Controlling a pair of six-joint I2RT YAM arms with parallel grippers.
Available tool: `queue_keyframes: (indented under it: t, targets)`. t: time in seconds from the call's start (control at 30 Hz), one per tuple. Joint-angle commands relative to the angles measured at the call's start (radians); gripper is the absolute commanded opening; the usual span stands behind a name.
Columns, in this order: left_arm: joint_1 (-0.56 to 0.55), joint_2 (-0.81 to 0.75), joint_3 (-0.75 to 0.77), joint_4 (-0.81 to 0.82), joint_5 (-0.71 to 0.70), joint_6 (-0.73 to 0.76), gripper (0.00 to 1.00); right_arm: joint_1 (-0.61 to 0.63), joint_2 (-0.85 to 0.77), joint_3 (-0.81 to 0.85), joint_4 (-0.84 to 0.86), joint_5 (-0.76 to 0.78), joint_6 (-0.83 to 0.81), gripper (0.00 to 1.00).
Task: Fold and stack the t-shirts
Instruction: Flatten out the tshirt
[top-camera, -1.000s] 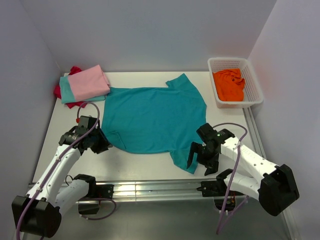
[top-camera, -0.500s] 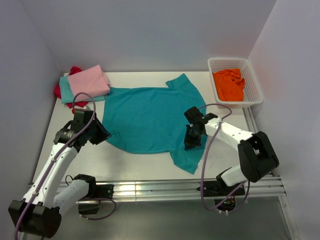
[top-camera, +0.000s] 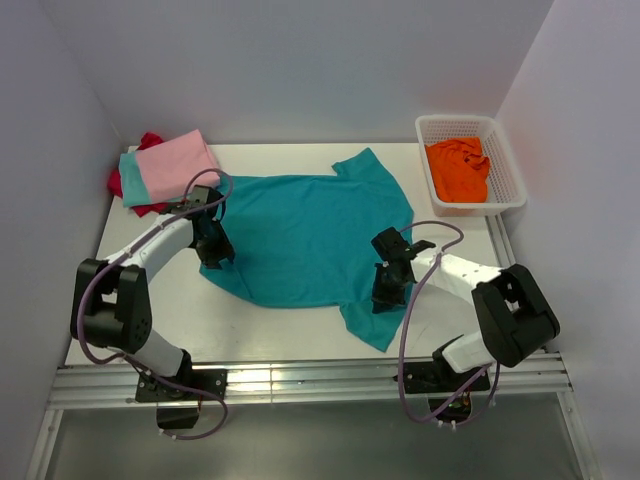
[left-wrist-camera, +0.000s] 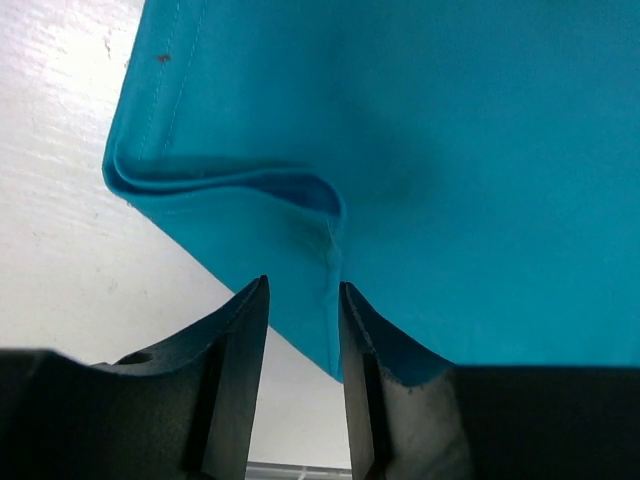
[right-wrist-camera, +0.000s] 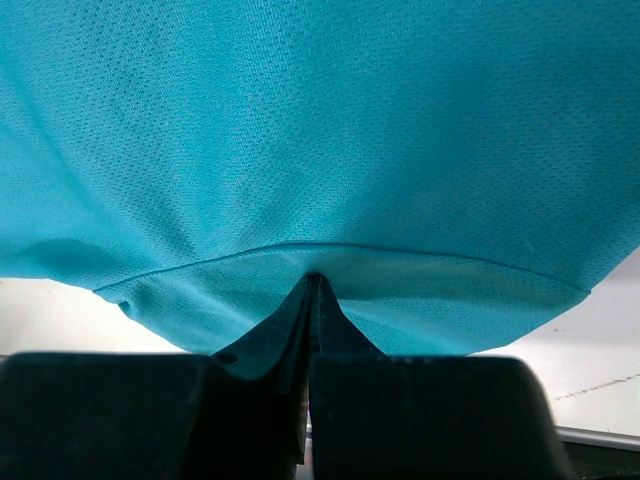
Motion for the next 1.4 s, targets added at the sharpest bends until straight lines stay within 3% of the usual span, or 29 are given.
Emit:
queue_keyframes:
  t: [0.0, 0.33, 0.77, 1.03, 1.37]
  targets:
    - [-0.004, 0.014, 0.058, 0.015, -0.048, 0.030, 0.40, 0.005, -0.037, -0.023, 0.014, 0.012, 0.004, 0.00]
    - [-0.009, 0.086, 0.061, 0.070, -0.049, -0.001, 0.42, 0.005, -0.011, -0.039, 0.023, 0.005, -0.024, 0.00]
    - [-0.063, 0.202, 0.194, 0.030, -0.085, -0.019, 0.46, 0.005, 0.044, -0.001, 0.011, 0.003, -0.065, 0.00]
    - [-0.072, 0.171, 0.188, -0.020, -0.126, -0.033, 0.58, -0.001, 0.035, -0.013, 0.012, 0.006, -0.076, 0.00]
    - [-0.077, 0.154, 0.181, -0.051, -0.158, -0.038, 0.51, -0.005, 0.058, -0.006, 0.014, 0.003, -0.090, 0.00]
